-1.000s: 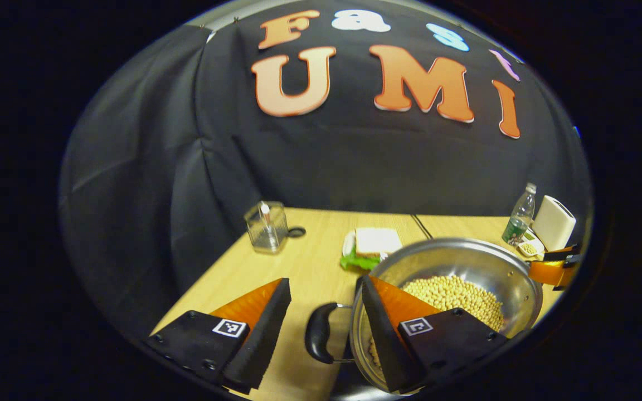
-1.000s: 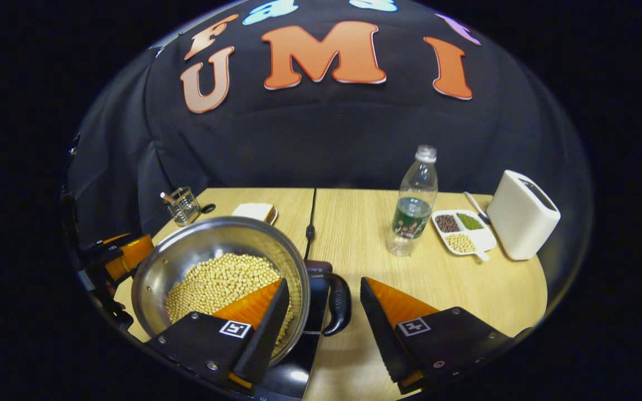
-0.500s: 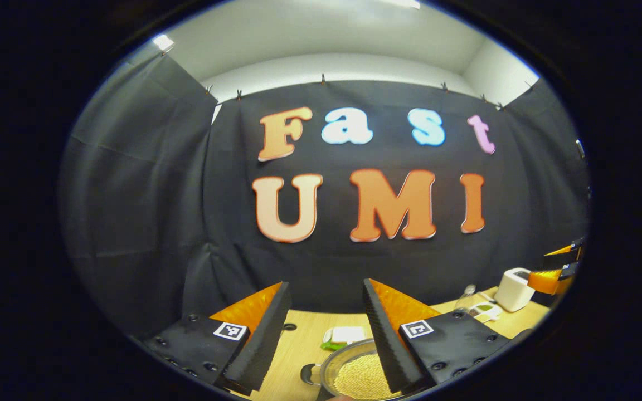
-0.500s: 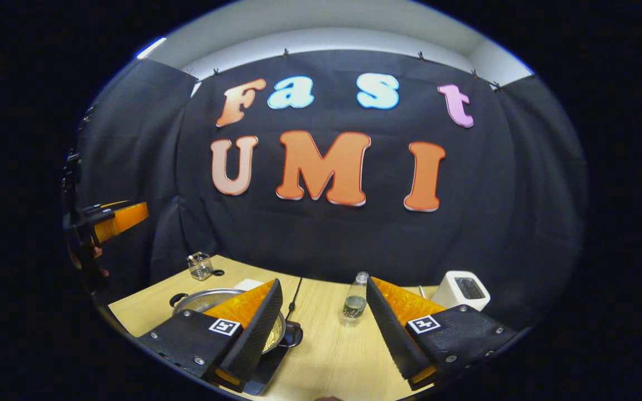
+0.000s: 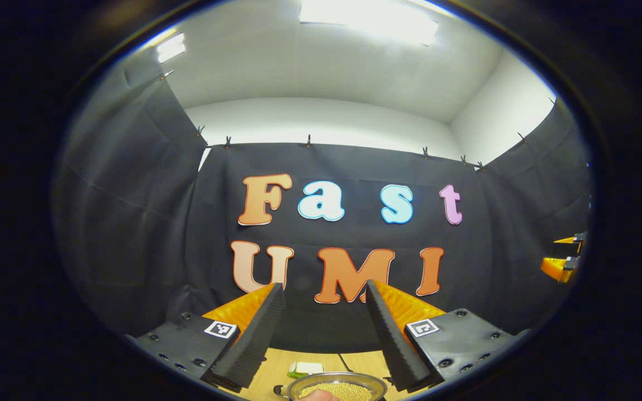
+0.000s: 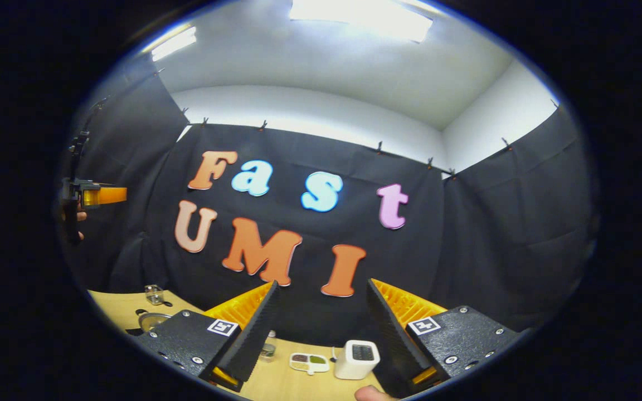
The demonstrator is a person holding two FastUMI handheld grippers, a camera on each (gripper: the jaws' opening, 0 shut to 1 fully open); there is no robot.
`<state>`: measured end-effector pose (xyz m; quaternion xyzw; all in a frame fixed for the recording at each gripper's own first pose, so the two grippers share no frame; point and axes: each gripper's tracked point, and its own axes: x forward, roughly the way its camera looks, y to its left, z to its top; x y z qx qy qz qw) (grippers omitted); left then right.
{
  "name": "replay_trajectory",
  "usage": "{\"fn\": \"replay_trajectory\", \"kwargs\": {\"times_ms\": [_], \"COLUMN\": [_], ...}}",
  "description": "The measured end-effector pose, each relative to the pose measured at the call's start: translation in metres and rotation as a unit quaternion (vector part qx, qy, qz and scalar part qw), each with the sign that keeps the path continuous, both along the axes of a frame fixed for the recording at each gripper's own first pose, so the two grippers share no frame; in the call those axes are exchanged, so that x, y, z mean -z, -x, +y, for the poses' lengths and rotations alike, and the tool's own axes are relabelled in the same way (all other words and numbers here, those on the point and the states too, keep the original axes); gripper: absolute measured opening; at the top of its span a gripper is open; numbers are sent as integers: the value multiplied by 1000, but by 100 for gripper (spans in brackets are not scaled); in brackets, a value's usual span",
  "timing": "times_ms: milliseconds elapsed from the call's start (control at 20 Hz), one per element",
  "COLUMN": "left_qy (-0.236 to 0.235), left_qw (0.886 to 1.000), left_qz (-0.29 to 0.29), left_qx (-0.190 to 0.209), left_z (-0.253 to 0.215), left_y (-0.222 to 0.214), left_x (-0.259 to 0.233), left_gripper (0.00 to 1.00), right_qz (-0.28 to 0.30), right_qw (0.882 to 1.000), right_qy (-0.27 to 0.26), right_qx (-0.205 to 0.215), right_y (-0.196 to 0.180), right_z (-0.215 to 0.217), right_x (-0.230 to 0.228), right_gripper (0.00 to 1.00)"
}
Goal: First push the handle of the pot to place it horizontally, then grasp the pot with both hands and set it on the induction cooktop.
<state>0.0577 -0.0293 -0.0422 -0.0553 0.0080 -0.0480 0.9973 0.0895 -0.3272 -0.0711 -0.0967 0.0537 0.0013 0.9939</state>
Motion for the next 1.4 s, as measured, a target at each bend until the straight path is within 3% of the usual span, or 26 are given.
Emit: {"fn": "replay_trajectory", "kwargs": {"times_ms": [200, 450, 650, 900, 1150, 1400], "left_qy": [-15, -18, -24, -41, -55, -58], "left_qw": [1000, 1000, 998, 997, 995, 995], "left_qz": [16, -1, -21, -19, -26, -25], "left_qx": [19, -21, -56, -65, -85, -81], "left_z": [-18, 6, 24, 39, 57, 59], "left_y": [-3, -10, -1, 11, 18, 19], "left_x": [-19, -43, -61, -78, -88, -87], "left_gripper": [94, 94, 95, 98, 97, 98], "right_qz": [-9, -25, -25, -36, -57, -54], "right_qw": [1000, 999, 999, 998, 997, 998], "right_qy": [-13, 15, 27, 42, 6, -8], "right_qx": [8, 12, -4, -30, -46, -37], "right_y": [6, 5, -3, -18, -22, -26], "right_z": [-11, -17, 5, 36, 54, 51], "right_x": [-20, -30, -31, -36, -51, -48], "right_gripper": [97, 95, 95, 95, 95, 95]}}
